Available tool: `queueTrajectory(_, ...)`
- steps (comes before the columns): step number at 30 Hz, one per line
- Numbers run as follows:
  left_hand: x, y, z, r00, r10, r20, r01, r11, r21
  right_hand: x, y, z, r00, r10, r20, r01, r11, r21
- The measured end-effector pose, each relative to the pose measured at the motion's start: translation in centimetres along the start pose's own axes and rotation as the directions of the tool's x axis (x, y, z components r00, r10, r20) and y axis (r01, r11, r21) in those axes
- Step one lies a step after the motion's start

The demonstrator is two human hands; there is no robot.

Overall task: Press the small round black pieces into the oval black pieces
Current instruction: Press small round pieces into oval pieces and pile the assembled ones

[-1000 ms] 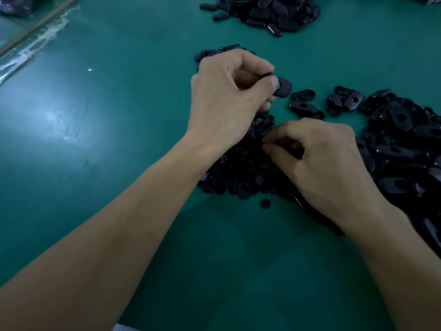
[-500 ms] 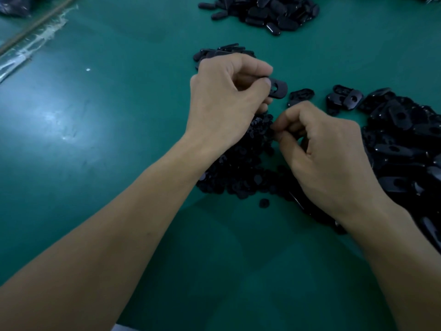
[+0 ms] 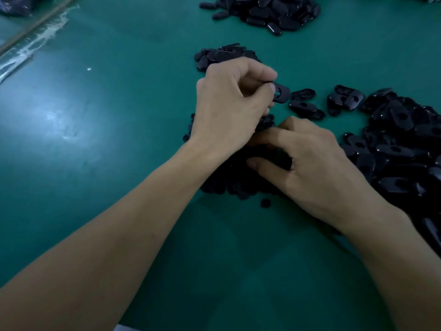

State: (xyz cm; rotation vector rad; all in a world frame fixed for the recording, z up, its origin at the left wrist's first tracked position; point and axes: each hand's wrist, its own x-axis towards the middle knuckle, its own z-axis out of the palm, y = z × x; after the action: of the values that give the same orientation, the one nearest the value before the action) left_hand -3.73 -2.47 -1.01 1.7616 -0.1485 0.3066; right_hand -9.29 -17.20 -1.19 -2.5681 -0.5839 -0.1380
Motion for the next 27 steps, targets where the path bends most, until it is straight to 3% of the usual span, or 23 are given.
queueTrajectory(18, 0.06, -0.13, 0.04, 1.0, 0.013, -0.006, -0.013, 1.0, 0.01, 0.2, 0.24, 0.18, 0.988, 0.0, -0.155, 0.014, 0.996, 0.083)
queueTrajectory(27, 0.02, -0.06, 0.05, 1.0, 0.007, 0.0, -0.007, 1.0, 0.009, 0.32, 0.57, 0.11, 0.994, 0.024, -0.105, -0.019, 0.999, 0.044)
